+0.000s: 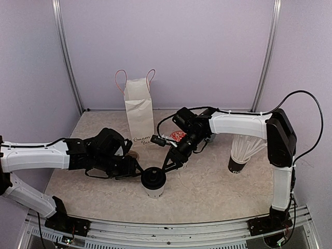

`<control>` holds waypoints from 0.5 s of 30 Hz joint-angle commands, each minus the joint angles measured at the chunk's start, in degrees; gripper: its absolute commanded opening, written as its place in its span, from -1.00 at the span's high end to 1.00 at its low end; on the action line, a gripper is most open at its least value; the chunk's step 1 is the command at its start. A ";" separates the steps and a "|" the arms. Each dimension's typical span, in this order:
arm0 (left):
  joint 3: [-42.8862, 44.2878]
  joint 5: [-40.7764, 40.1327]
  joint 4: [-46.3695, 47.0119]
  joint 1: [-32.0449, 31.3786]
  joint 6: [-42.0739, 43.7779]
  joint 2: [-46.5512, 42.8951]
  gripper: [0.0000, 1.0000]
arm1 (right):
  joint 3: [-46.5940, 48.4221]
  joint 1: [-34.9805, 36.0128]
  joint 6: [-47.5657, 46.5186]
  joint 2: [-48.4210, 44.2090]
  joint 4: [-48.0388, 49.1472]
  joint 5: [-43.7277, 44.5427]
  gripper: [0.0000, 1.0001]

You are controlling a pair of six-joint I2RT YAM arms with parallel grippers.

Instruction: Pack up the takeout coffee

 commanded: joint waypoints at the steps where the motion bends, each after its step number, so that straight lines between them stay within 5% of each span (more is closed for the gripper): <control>1: -1.34 0.50 -0.01 -0.95 0.42 0.15 0.05 | -1.49 1.26 -0.10 -2.15 -0.09 2.19 0.12; 15: -3.89 1.35 -1.63 -1.34 2.42 5.66 0.07 | -4.47 3.14 1.65 1.23 0.01 9.14 0.30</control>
